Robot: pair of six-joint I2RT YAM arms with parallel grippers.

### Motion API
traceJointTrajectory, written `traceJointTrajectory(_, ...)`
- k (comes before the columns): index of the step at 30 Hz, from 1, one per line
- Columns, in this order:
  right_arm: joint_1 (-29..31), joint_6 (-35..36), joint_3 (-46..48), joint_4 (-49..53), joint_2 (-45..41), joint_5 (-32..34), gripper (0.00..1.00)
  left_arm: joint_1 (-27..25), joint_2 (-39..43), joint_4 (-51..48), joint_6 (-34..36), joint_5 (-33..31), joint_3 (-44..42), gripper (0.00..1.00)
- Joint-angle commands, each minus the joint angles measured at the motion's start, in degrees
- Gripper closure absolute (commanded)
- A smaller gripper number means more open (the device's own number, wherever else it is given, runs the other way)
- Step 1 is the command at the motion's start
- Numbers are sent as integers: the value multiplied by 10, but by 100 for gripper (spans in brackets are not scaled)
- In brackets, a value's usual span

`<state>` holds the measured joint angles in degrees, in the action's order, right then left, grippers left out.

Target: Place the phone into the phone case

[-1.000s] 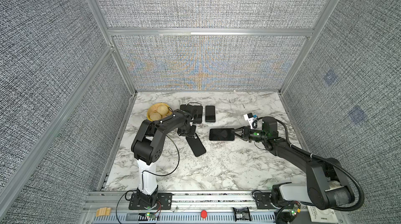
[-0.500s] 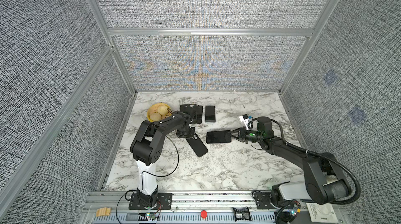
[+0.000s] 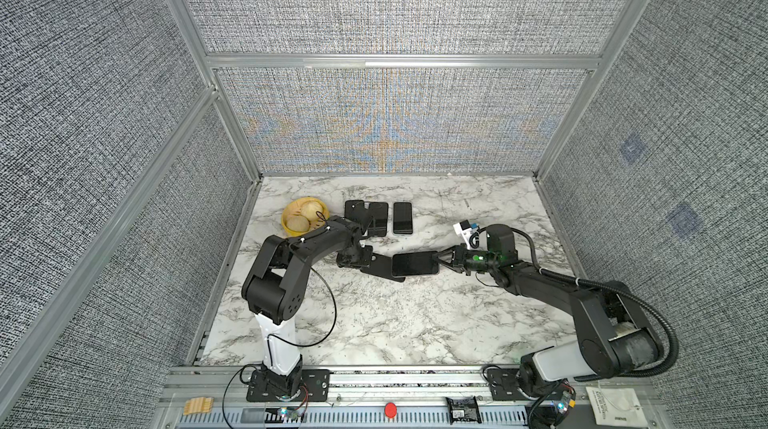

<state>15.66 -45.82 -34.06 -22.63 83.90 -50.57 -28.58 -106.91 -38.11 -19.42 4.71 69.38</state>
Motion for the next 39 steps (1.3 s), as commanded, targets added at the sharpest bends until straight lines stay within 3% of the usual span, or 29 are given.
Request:
traceJointTrajectory(1,0,-7,-2,-34,0,-10,98,-1,14,11,-15,21,-10,94)
traceJointTrajectory(16,1,-42,5,-75,4,-42,98,-9,48,-3,-126,36,-67,99)
traceJointTrajectory(25,0,-26,5,-61,13,-58,98,-29,90,-7,-200,19,-99,99)
traceJointTrajectory(39,0,-15,-6,-51,40,-84,98,-49,79,11,-248,30,-110,96)
